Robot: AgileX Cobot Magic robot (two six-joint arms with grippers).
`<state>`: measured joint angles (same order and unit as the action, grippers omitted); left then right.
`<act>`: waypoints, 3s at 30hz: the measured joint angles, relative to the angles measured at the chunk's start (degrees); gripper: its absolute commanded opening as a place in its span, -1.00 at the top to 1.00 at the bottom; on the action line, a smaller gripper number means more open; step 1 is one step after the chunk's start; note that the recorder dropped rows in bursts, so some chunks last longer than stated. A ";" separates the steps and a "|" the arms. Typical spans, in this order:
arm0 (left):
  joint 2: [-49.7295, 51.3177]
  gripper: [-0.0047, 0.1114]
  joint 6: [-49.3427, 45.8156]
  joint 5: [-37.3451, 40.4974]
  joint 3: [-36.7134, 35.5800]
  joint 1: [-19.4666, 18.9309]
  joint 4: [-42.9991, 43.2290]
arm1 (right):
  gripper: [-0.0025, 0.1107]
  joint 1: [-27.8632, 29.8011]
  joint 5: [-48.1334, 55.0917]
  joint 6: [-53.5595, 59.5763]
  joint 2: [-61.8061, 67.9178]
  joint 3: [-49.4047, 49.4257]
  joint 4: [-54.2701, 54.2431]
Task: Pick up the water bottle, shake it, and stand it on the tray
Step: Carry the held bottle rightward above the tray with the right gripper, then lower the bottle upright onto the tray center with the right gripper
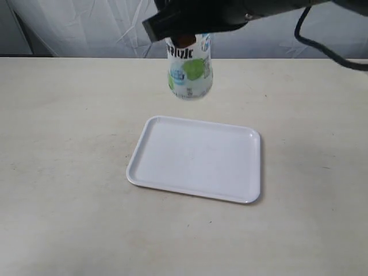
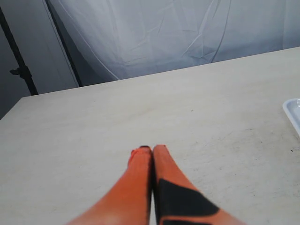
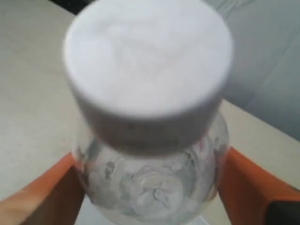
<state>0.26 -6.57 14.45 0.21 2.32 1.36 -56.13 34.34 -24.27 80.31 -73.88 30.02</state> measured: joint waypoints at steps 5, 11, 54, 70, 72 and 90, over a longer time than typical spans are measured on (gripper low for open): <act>0.00 0.91 0.00 0.00 0.00 0.00 0.00 | 0.97 0.00 1.08 -0.34 4.52 3.56 0.95; 0.00 0.91 0.00 0.00 0.00 0.00 0.00 | 0.97 3.06 3.19 -13.16 4.06 4.47 12.13; 0.00 0.91 0.00 0.00 0.00 0.00 0.00 | 0.97 22.75 -44.74 4.00 5.61 31.48 -13.39; 0.00 0.91 0.00 0.00 0.00 0.00 0.00 | 0.97 19.52 -52.46 -11.54 12.77 31.48 5.28; 0.00 0.91 0.00 0.00 0.00 0.00 0.00 | 0.97 18.95 -52.57 -11.44 12.75 31.48 6.17; 0.00 0.91 0.00 0.00 0.00 0.00 0.00 | -0.60 18.35 -50.25 -11.55 13.11 31.25 6.83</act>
<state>0.26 -6.57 14.45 0.21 2.32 1.36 -37.78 -15.91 -35.82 93.42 -42.63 36.85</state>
